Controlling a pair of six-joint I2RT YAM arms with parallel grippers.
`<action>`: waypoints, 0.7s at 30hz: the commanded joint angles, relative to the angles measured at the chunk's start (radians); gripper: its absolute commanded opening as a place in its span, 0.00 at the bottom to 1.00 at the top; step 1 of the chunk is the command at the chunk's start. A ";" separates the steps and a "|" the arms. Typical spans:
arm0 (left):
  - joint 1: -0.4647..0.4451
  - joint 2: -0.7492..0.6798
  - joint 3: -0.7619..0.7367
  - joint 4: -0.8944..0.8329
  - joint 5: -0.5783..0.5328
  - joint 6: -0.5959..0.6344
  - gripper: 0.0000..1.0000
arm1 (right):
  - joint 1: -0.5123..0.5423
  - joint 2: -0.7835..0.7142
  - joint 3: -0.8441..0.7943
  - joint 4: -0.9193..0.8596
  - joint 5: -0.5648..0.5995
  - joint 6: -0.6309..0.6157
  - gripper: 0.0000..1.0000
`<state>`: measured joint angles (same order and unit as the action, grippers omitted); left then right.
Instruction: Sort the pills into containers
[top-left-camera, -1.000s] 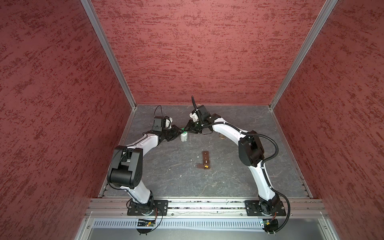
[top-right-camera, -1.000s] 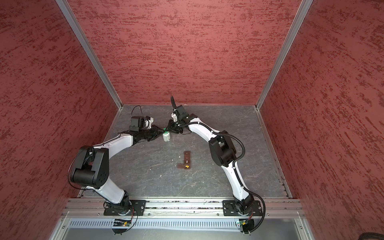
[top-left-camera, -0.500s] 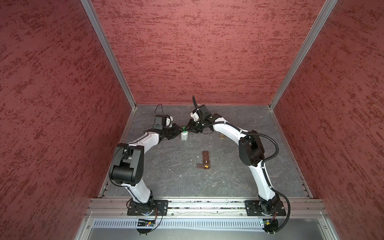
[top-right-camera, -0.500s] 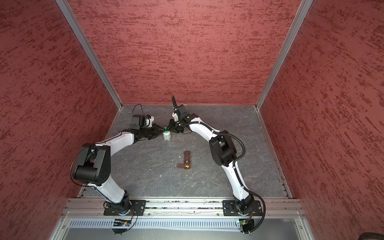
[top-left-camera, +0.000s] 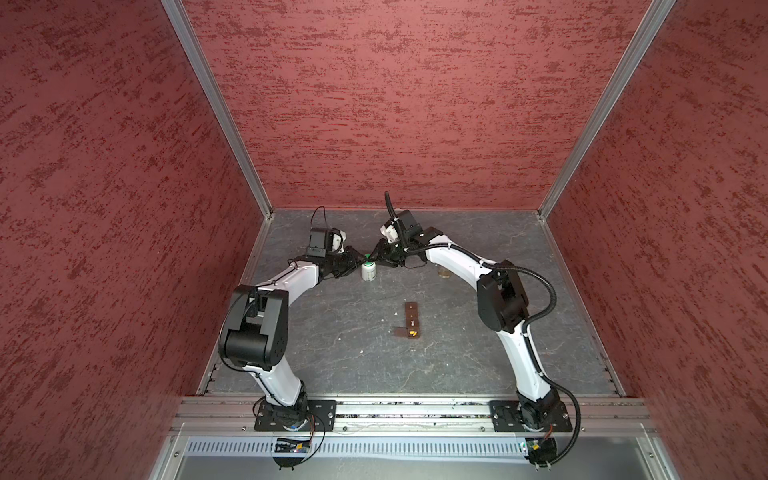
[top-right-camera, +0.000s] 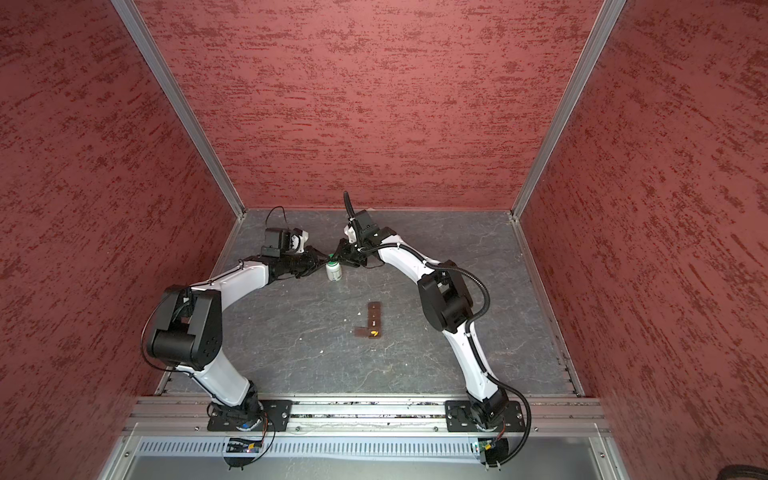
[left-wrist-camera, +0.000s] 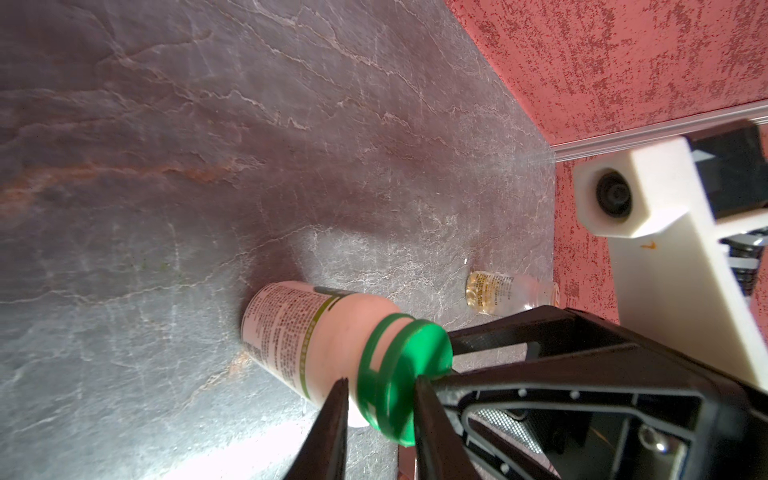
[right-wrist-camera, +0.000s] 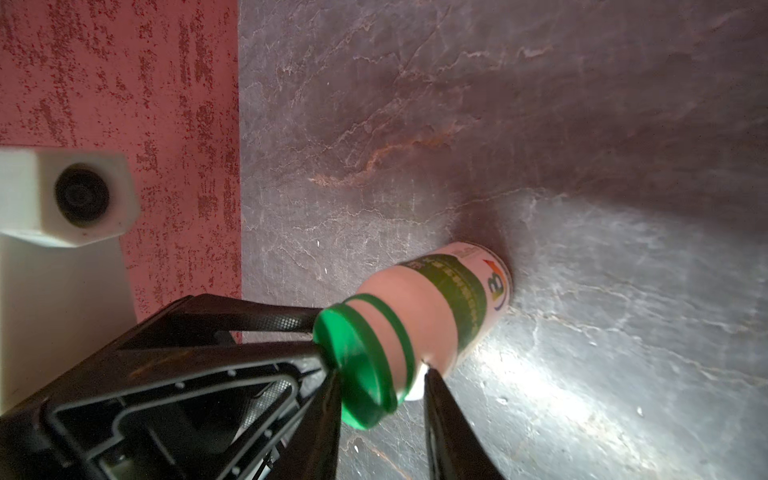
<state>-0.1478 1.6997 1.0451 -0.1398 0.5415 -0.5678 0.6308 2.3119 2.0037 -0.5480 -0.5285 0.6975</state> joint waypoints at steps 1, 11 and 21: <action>-0.034 0.043 0.009 -0.048 0.016 0.027 0.28 | 0.018 0.054 -0.020 -0.007 -0.023 0.004 0.33; -0.052 0.067 0.023 -0.050 0.041 0.028 0.26 | 0.018 0.058 -0.023 -0.001 -0.040 0.006 0.25; -0.065 0.098 0.048 -0.092 0.058 0.041 0.24 | 0.026 0.073 -0.019 0.000 -0.069 -0.005 0.18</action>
<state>-0.1570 1.7409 1.0946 -0.1570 0.5453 -0.5579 0.6125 2.3127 2.0037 -0.5423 -0.5537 0.7033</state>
